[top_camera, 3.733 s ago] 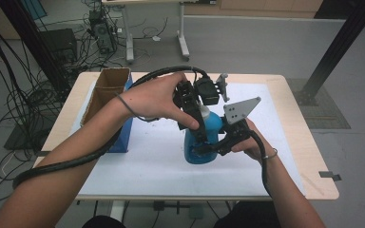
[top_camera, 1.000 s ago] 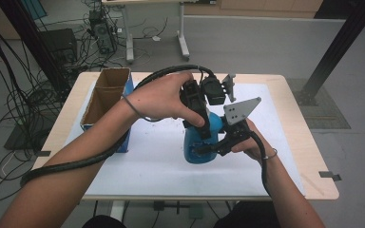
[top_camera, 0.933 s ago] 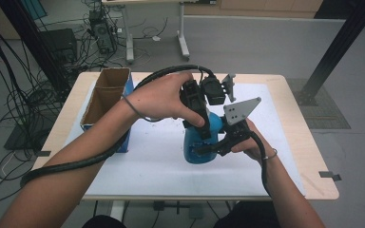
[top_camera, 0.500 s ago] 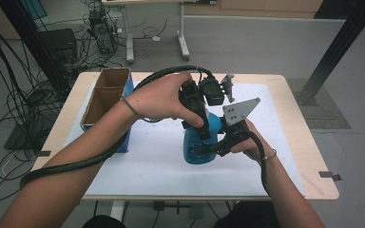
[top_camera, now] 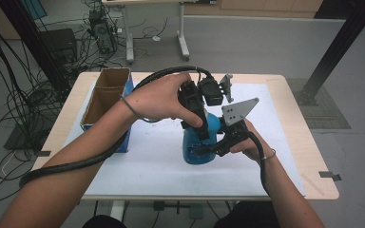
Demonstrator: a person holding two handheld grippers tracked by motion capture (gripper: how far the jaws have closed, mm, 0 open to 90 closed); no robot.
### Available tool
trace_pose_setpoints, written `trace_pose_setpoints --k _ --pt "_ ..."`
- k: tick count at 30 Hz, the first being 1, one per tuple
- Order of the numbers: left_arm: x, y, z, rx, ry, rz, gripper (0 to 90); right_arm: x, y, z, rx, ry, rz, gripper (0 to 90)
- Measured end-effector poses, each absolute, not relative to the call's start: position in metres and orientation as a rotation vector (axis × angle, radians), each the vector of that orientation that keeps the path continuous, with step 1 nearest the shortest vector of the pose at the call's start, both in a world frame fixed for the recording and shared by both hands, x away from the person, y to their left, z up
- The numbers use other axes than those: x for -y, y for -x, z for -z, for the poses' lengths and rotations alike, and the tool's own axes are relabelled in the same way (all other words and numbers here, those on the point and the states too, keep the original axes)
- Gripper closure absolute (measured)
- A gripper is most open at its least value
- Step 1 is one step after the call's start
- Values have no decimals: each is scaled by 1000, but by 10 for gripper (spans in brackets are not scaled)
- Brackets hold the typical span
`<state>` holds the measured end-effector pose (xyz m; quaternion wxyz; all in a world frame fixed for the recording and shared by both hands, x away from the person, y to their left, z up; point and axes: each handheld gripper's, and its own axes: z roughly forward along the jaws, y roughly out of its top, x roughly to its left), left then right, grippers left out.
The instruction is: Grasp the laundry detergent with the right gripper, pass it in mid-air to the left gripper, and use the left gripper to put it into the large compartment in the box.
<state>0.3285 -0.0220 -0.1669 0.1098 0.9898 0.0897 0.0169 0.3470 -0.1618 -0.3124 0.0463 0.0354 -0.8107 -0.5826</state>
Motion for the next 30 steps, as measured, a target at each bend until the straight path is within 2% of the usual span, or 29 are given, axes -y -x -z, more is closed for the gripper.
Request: trace_pose_setpoints --k 30 --pt "22 -327 167 -275 -2908 -51 375 161 -347 312 2480 -110 1778 436"
